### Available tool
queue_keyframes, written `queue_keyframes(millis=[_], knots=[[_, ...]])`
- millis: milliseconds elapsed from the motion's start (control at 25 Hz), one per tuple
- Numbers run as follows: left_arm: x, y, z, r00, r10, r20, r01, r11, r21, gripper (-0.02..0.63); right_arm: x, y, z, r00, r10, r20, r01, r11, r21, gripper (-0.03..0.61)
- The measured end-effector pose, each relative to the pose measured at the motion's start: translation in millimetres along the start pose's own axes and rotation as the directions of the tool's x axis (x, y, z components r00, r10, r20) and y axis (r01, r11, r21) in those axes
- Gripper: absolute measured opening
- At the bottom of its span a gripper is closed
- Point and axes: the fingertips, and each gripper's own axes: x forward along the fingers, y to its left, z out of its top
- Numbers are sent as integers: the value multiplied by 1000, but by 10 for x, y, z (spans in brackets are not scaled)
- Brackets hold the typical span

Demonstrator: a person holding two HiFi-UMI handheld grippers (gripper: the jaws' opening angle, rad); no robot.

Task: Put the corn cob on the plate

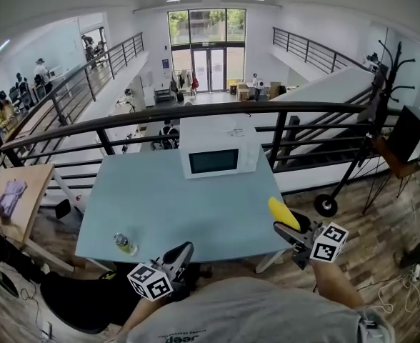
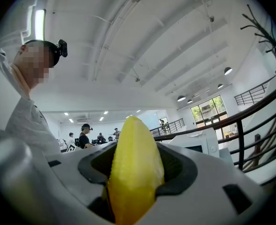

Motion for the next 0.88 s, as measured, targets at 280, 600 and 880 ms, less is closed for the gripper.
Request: queue_keyframes(millis=[280,600,880], knots=[[42,163,-5,1000,27,-4,-27,1000,-13,8,209,-140,-60,1000,25,-17,-25,1000,18,252],[313,379,17,994,109,-6,-109,994,-26,8,399,-654,-46,997,74,-32,-72,996,56,252],[922,556,202,972,227,59,-226,974,-21,6,664,-1537,194,986,166,-26,-163,982,93,252]])
